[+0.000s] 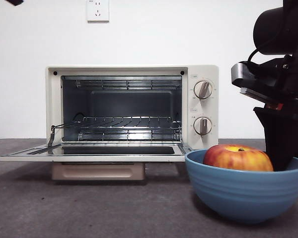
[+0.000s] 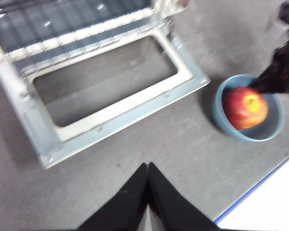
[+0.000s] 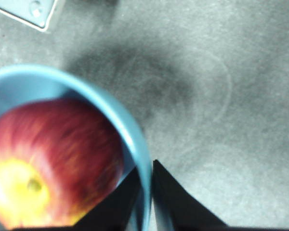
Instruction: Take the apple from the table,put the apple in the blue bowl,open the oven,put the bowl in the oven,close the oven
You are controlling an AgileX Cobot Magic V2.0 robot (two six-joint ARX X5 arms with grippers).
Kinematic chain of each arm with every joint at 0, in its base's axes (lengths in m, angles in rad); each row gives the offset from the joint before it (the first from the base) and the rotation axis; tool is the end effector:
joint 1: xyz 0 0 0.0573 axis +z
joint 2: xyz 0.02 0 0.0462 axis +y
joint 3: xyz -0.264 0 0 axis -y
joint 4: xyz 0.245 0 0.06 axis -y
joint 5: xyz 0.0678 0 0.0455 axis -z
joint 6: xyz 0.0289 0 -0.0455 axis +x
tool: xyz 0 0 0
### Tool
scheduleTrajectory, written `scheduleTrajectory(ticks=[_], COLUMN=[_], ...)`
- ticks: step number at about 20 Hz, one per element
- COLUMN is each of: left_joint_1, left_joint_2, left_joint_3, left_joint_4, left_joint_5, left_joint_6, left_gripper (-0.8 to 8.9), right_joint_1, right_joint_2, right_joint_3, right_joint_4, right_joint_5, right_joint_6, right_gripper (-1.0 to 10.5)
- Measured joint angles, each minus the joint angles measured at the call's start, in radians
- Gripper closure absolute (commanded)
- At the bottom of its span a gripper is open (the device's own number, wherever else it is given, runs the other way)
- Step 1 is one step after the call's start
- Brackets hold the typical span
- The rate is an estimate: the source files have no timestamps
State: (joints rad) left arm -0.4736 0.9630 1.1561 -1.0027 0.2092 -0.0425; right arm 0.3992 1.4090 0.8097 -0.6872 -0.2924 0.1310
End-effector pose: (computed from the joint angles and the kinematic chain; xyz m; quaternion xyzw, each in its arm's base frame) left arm 0.1436 -0.0803 0.3566 0.0335 0.3968 -0.2994 0.8670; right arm 0.2183 0.1011 0.1838 0.0173 0.6154 0.2314 0.7533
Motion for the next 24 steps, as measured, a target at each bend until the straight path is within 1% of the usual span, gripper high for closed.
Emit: scheduleTrajectory(ticks=[2,4,6,9,12,15,18,20,21,24], left_joint_1=[0.000,0.000,0.000,0.000,0.000,0.000,0.000,0.000,0.000,0.000], left_joint_2=[0.000,0.000,0.000,0.000,0.000,0.001,0.001,0.001,0.001,0.001], left_joint_3=[0.000,0.000,0.000,0.000,0.000,0.000,0.000,0.000,0.000,0.000], left_joint_4=[-0.010,-0.011,-0.011,-0.011,-0.011,-0.011,-0.011,-0.011,-0.011,-0.011], left_joint_5=[-0.006,-0.006,-0.006,-0.006,-0.009,-0.009,-0.009,-0.009,-0.009,-0.009], left_joint_6=[0.000,0.003,0.008,0.019,0.030,0.036,0.038,0.038,0.038,0.044], left_gripper=[8.06,8.06,8.06,8.06,8.06,8.06,8.06,8.06,8.06,8.06], right_joint_1=[0.000,0.001,0.021,0.060,0.092,0.120,0.129,0.132,0.132,0.136], right_joint_2=[0.000,-0.006,-0.044,-0.069,-0.059,0.026,0.153,0.243,0.285,0.391], right_joint_3=[0.000,0.000,0.011,0.128,0.257,0.393,0.513,0.597,0.636,0.742], right_joint_4=[-0.002,-0.003,-0.023,-0.066,-0.060,-0.056,-0.056,-0.047,-0.042,-0.034], right_joint_5=[0.000,-0.019,-0.027,-0.030,-0.016,0.036,0.042,0.071,0.085,0.091], right_joint_6=[0.001,0.006,0.026,0.061,0.116,0.171,0.228,0.273,0.298,0.380], right_gripper=[9.4,9.4,9.4,9.4,9.4,9.4,9.4,9.4,9.4,9.4])
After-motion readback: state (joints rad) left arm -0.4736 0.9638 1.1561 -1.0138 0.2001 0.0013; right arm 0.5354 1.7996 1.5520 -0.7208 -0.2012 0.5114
